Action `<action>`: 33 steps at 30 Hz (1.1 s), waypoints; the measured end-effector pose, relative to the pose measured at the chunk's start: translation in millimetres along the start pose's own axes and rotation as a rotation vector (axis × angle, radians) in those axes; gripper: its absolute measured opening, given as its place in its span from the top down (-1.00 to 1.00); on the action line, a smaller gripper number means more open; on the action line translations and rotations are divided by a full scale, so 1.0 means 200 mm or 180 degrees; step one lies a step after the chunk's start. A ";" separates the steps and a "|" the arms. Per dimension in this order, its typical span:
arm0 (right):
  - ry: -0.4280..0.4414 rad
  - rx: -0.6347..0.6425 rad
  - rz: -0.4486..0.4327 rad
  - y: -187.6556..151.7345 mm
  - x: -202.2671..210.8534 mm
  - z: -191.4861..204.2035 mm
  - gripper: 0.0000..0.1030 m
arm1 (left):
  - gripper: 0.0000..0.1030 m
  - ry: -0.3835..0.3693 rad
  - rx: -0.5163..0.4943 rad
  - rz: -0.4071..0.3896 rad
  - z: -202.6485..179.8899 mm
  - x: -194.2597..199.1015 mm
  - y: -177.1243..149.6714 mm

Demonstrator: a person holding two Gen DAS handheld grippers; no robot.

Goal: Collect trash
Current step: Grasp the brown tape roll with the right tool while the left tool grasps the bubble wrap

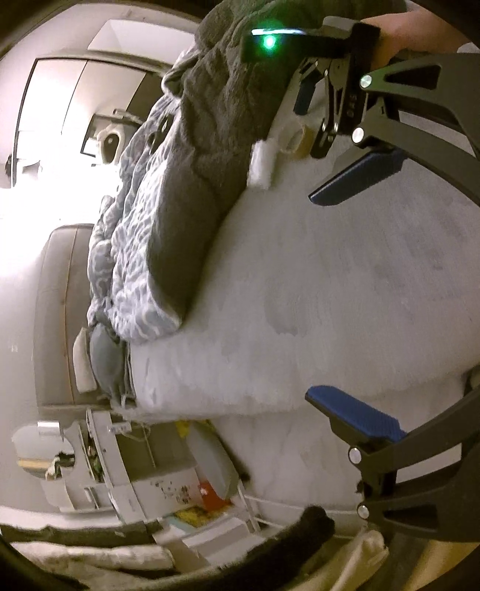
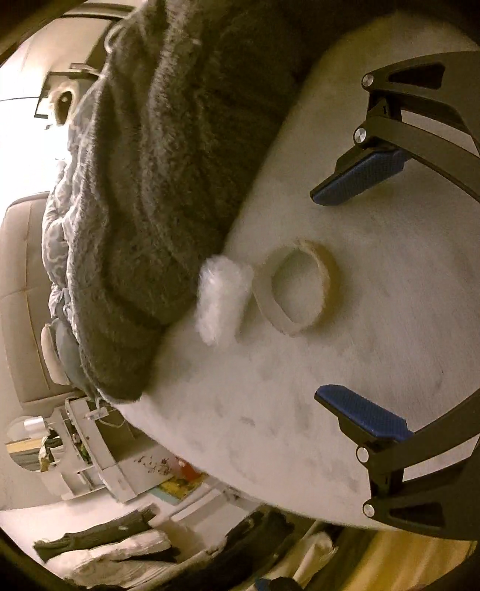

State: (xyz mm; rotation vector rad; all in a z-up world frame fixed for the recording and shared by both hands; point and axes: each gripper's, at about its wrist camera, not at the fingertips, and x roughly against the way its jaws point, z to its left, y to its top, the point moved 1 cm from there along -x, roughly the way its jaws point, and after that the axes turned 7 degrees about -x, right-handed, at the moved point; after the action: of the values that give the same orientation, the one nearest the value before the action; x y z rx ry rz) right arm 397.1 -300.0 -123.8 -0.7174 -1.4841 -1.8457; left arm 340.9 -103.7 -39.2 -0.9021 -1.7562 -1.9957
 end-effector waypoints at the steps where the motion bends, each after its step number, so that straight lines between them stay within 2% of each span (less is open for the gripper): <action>1: -0.0004 -0.0004 -0.0013 0.01 0.00 -0.01 -0.91 | -0.92 -0.0032 0.0003 0.0002 -0.01 -0.01 0.01; 7: 0.0063 -0.0003 -0.0037 0.05 -0.01 -0.04 -0.90 | -0.93 -0.0185 0.0037 -0.0033 -0.09 -0.09 0.04; 11: 0.0067 0.0126 0.0064 0.05 -0.05 -0.02 -0.47 | -0.93 -0.0288 0.0124 -0.0119 -0.12 -0.13 0.07; 15: 0.0122 0.0091 0.0115 0.05 -0.07 -0.04 -0.40 | -0.93 -0.0377 0.0148 -0.0160 -0.17 -0.18 0.10; 21: 0.0165 0.0087 0.0143 0.06 -0.05 -0.09 0.01 | -0.93 -0.0461 0.0061 -0.0077 -0.29 -0.29 0.12; 28: 0.0379 0.0003 0.0200 0.08 0.01 -0.16 0.03 | -0.93 -0.0661 -0.0190 -0.0040 -0.46 -0.42 0.13; 33: 0.0354 0.0050 0.0202 0.08 0.05 -0.24 0.03 | -0.93 -0.0793 -0.0188 0.0014 -0.54 -0.49 0.13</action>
State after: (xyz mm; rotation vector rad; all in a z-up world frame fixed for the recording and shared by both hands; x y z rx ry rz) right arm 402.4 -351.3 -115.1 -0.6366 -1.3879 -1.7947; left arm 405.0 -227.9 -87.8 -1.2188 -1.8271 -2.0144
